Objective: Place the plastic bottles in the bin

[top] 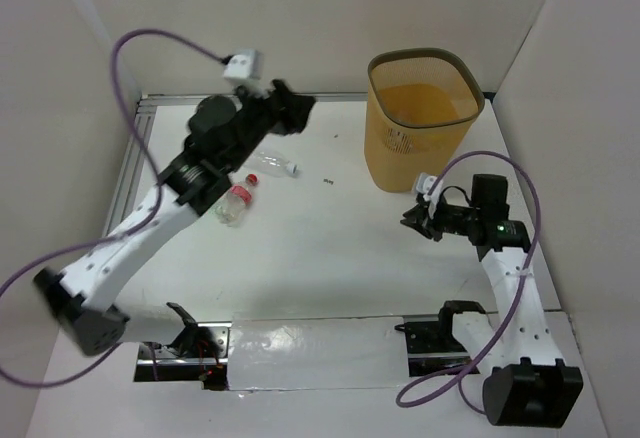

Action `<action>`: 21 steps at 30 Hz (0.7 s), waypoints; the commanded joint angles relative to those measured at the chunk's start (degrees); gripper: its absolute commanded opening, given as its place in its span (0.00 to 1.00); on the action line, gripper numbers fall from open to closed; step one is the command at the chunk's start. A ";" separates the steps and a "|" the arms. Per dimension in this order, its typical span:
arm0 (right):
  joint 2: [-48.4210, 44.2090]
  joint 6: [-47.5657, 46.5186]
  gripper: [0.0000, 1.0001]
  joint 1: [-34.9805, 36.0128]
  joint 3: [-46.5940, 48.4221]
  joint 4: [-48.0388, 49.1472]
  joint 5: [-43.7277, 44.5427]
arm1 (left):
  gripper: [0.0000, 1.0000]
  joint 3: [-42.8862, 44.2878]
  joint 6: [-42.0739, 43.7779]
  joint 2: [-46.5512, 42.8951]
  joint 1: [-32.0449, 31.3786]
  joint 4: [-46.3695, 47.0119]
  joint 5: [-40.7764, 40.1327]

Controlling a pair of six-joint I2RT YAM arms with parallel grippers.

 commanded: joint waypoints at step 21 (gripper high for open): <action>13.42 14.23 0.86 23.40 -3.54 11.26 24.85 | 1.00 -41.43 7.11 -12.18 18.78 -20.80 -5.53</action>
